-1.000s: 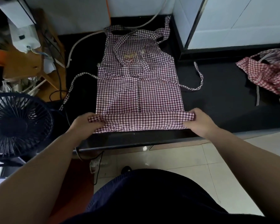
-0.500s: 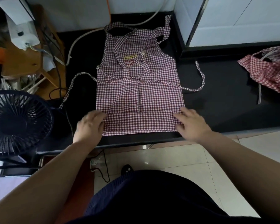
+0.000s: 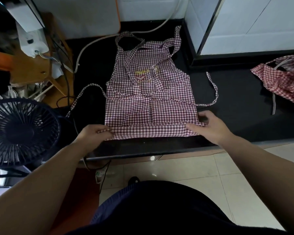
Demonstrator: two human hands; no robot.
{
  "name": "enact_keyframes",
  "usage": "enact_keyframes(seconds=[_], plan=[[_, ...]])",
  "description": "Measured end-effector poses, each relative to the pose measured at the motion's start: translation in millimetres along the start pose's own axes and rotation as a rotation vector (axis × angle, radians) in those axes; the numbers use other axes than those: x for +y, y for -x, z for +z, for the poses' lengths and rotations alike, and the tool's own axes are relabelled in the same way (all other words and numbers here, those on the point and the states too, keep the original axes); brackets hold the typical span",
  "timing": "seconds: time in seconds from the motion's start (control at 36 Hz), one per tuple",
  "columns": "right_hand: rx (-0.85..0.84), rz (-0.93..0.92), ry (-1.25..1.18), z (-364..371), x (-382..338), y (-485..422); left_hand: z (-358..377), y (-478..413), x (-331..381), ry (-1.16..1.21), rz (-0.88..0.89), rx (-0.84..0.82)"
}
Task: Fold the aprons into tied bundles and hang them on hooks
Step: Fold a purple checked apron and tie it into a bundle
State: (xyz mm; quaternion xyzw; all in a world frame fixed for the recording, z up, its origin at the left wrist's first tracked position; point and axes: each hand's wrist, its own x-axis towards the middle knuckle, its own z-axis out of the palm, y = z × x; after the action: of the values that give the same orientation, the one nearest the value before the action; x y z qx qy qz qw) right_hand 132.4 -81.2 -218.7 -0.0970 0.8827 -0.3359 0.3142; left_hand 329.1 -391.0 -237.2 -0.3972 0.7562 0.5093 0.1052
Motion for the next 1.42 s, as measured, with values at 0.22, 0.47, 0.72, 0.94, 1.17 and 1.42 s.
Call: enact_keyframes(seconds=[0.22, 0.47, 0.72, 0.94, 1.17, 1.42], plan=[[-0.027, 0.101, -0.038, 11.2, 5.0, -8.4, 10.6, -4.3, -0.3, 0.167, -0.081, 0.115], [0.086, 0.188, 0.214, 26.4, 3.2, -14.2, 16.0, -14.6, -8.4, -0.426, -0.120, 0.256], [0.152, 0.232, 0.189, 25.3, -0.7, -20.3, 15.7, -18.1, -0.1, -0.170, -0.105, 0.269], [0.313, 0.014, 0.703, 27.0, -3.6, -18.7, 13.0, -23.2, -10.3, -0.379, -0.059, 0.215], [-0.049, -0.168, 0.610, 32.2, -2.1, -13.4, 13.1, -26.1, -2.0, -0.593, -0.058, 0.179], [0.044, 0.036, 0.935, 25.6, -8.9, -13.1, 0.6, -14.0, -4.2, -0.645, 0.021, 0.021]])
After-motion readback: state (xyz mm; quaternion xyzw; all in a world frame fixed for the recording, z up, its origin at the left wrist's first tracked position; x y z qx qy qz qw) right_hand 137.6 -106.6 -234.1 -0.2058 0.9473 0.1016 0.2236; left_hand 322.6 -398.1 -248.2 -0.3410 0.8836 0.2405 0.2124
